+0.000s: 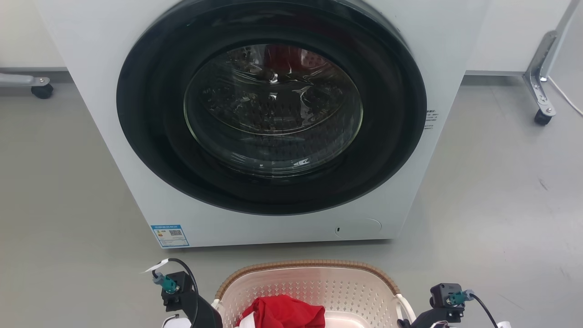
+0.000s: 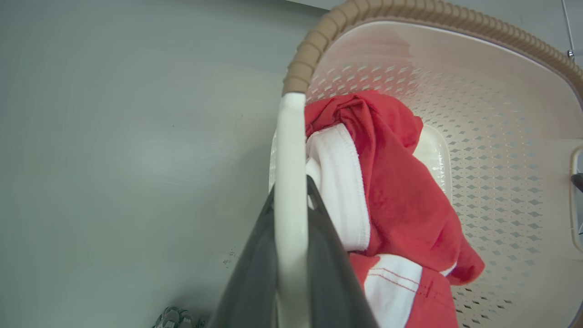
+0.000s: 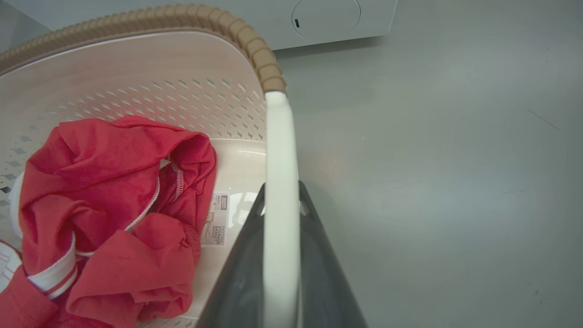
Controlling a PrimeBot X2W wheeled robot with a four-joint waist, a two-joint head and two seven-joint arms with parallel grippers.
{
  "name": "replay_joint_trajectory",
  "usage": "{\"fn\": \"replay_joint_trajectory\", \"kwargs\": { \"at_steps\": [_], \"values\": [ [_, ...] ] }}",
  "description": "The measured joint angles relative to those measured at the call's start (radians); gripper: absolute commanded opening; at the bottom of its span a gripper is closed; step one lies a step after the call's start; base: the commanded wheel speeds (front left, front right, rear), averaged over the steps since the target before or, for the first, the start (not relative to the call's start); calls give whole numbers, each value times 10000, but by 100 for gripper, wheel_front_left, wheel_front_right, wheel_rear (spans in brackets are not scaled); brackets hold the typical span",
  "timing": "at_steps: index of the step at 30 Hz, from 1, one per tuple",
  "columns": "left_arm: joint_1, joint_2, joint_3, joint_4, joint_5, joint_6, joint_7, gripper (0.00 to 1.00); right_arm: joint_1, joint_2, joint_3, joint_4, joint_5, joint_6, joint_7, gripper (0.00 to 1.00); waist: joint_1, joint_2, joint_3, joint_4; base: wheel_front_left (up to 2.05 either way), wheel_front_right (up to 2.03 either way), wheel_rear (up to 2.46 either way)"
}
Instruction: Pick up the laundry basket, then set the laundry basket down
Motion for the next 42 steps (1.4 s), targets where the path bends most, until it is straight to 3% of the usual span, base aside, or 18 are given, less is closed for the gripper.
{"fn": "replay_joint_trajectory", "kwargs": {
  "at_steps": [16, 42],
  "values": [
    [-40, 36, -173, -105, -21, 0, -403, 0, -270, -27, 316, 54, 2, -27, -265, 0, 0, 0, 682, -41, 0, 0, 0],
    [-2041, 286, -454, -337, 600, 105, -1657, 0, -2480, -201, 951, -410, -286, -502, -884, 0, 1, 1, 3971, -62, 0, 0, 0]
  ]
}}
